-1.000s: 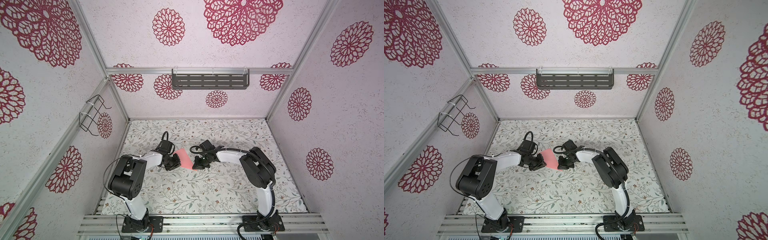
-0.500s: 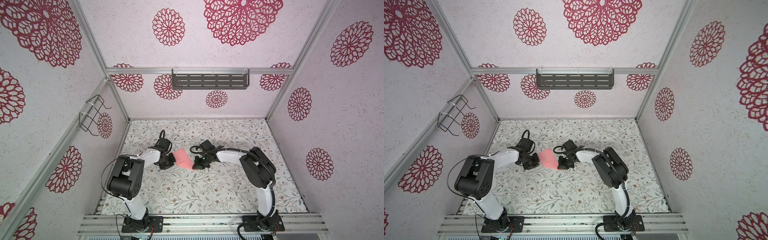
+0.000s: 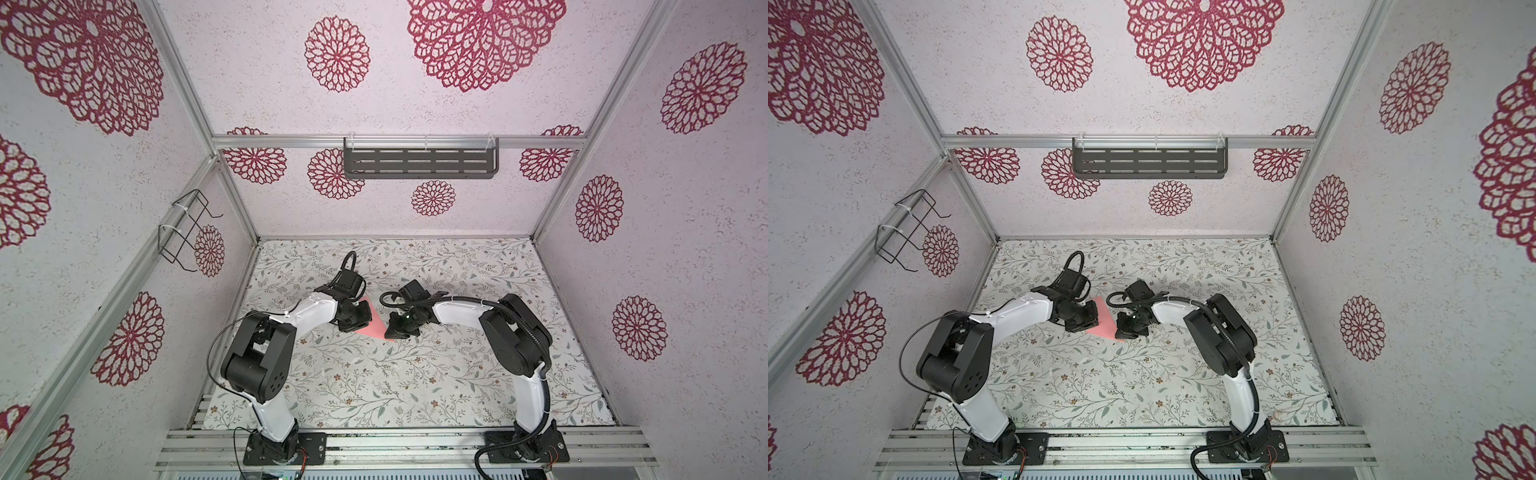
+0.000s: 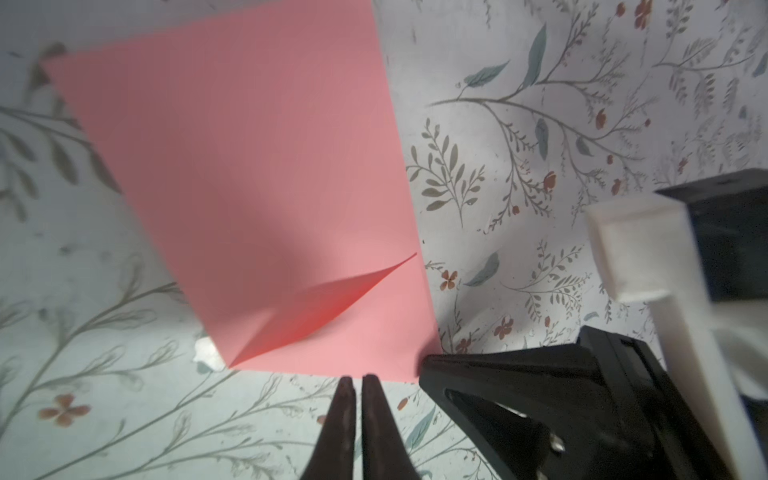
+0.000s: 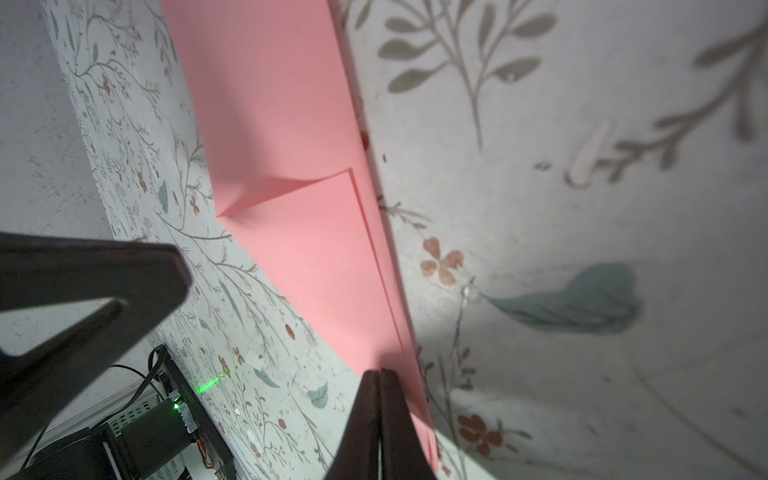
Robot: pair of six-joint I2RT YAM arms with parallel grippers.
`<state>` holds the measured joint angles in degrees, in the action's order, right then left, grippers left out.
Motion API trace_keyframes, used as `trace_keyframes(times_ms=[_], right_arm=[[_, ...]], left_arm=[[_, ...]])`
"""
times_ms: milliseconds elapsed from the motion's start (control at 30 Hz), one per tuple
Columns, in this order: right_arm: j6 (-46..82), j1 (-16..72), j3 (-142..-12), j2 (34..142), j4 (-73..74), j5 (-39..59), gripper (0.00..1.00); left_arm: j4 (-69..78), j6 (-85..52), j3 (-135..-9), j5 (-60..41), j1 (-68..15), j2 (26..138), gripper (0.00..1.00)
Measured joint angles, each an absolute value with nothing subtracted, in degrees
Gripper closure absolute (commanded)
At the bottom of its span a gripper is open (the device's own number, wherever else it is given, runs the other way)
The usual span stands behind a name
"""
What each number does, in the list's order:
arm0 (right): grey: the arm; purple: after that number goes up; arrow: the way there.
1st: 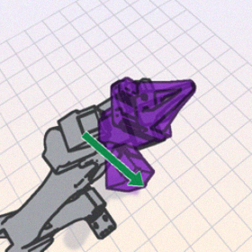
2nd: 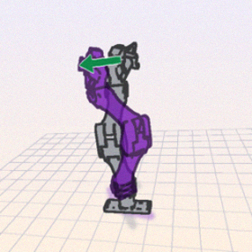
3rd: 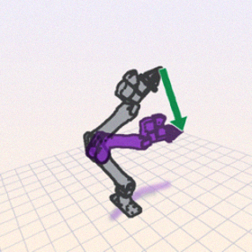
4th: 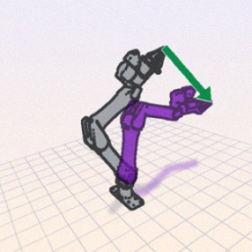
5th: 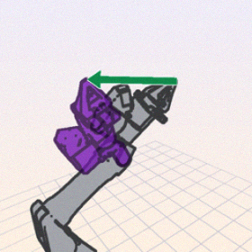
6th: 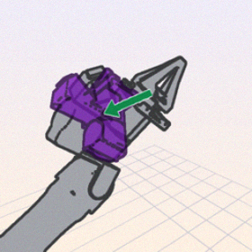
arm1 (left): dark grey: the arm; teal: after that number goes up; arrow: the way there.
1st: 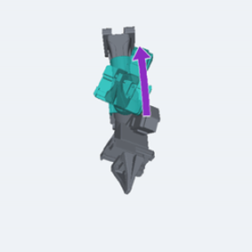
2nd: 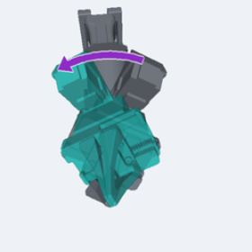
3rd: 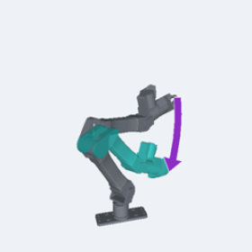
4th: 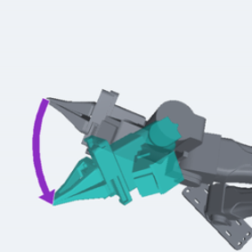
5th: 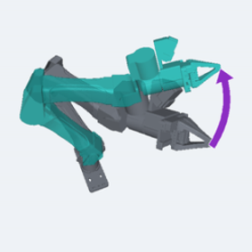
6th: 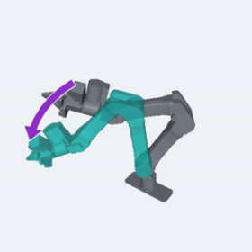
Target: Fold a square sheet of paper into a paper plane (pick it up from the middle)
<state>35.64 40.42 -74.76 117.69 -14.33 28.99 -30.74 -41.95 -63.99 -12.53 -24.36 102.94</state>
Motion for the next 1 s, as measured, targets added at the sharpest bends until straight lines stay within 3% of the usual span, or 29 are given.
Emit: trace_keyframes(times_ms=[533,1000], right_arm=[[35.9,40.4,-74.0,117.6,-12.6,30.3,0.91],[40.1,40.4,-72.8,117.6,1.4,38.7,0.95]], left_arm=[[-38.7,-41.8,-68.1,-5.6,-24.3,108.6,0.95],[-40.4,-42.8,-69.2,-5.0,-24.2,109.3,0.98]])
